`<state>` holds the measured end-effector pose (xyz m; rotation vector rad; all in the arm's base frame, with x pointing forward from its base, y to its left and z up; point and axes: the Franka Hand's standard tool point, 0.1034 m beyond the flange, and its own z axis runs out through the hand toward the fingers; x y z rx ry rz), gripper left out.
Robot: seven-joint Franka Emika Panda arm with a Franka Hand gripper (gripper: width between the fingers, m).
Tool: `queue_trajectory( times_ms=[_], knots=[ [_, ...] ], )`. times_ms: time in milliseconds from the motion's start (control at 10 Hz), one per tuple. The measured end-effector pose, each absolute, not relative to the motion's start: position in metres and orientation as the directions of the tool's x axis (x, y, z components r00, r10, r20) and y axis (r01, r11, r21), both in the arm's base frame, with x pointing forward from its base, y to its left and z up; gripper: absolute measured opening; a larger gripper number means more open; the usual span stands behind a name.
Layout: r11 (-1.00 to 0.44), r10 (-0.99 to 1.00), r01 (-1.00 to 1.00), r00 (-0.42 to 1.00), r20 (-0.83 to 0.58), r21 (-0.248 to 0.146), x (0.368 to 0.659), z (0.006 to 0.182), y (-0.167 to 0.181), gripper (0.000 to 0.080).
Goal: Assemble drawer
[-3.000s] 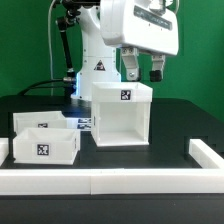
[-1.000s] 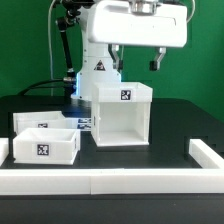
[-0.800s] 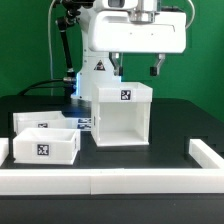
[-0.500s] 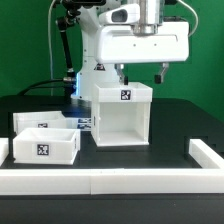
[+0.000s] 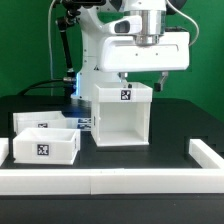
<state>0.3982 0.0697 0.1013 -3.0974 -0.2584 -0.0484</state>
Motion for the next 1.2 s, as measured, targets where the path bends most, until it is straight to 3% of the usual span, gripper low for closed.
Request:
queue_trajectory(
  times_ms=[100, 200, 300, 400, 500, 1200],
  knots=[
    [-0.986, 0.164, 0.165, 0.986, 0.033, -0.031, 0.3981, 0.1011, 0.0698, 0.0390],
    [-0.986, 0.164, 0.165, 0.986, 0.033, -0.031, 0.3981, 0.1010, 0.0698, 0.0390],
    [-0.986, 0.164, 0.165, 0.986, 0.033, -0.031, 0.3980, 0.1009, 0.0698, 0.0221],
    [-0.986, 0.164, 0.165, 0.986, 0.033, -0.031, 0.3979, 0.1008, 0.0698, 0.0221],
    [-0.986, 0.164, 0.165, 0.986, 0.033, -0.031, 0.3980, 0.1009, 0.0698, 0.0051],
    [-0.986, 0.164, 0.165, 0.986, 0.033, -0.031, 0.3980, 0.1008, 0.0698, 0.0036]
  ],
)
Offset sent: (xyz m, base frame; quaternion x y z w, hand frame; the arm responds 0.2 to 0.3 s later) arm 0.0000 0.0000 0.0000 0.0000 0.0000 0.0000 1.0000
